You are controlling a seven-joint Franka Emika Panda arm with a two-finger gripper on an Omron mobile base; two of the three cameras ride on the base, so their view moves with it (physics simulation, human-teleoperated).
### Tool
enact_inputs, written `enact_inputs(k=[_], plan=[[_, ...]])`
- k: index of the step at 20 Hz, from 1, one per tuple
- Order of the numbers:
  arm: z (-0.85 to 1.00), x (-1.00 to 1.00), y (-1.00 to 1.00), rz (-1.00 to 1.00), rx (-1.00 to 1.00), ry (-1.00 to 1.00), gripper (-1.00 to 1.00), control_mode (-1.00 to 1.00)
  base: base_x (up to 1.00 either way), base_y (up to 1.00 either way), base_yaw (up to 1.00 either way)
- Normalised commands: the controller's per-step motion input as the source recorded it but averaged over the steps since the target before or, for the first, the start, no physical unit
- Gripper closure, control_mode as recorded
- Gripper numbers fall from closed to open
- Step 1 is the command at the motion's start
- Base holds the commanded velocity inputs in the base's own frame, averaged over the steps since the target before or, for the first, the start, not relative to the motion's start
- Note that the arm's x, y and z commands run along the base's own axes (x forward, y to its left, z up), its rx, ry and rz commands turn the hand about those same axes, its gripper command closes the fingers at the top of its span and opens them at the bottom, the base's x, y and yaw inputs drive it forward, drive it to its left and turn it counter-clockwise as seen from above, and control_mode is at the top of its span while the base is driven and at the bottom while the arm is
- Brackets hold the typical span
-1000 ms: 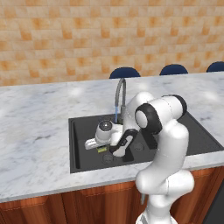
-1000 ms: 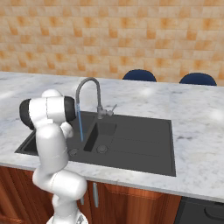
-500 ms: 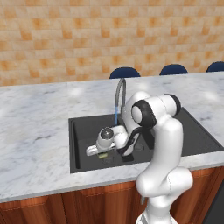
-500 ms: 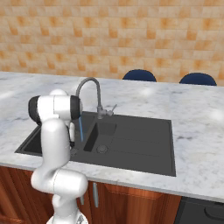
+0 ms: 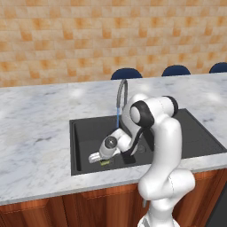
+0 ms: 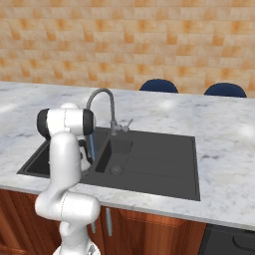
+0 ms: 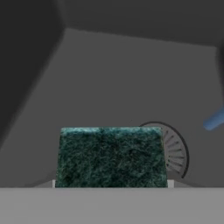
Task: Soak the sponge with water for a few seconds and then drop it inside the sink.
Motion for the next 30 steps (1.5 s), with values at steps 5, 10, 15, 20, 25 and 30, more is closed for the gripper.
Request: enact_inputs(k=[5, 10, 15, 20, 25, 30], plan=[[-0.18, 0.0, 0.02, 0.0, 0.0, 0.0, 1.0, -1.0, 0.0, 0.0, 0.0], [-0.17, 0.0, 0.07, 0.0, 0.0, 0.0, 1.0, -1.0, 0.0, 0.0, 0.0], [0.0, 0.0, 0.0, 0.0, 0.0, 0.0, 1.0, -1.0, 0.0, 0.0, 0.0], [0.0, 0.0, 0.0, 0.0, 0.0, 0.0, -1.0, -1.0, 0.0, 0.0, 0.0], [0.0, 0.0, 0.0, 0.0, 0.0, 0.0, -1.0, -1.0, 0.0, 0.0, 0.0], [0.41, -0.08, 0.0, 0.0, 0.0, 0.0, -1.0, -1.0, 0.0, 0.0, 0.0]])
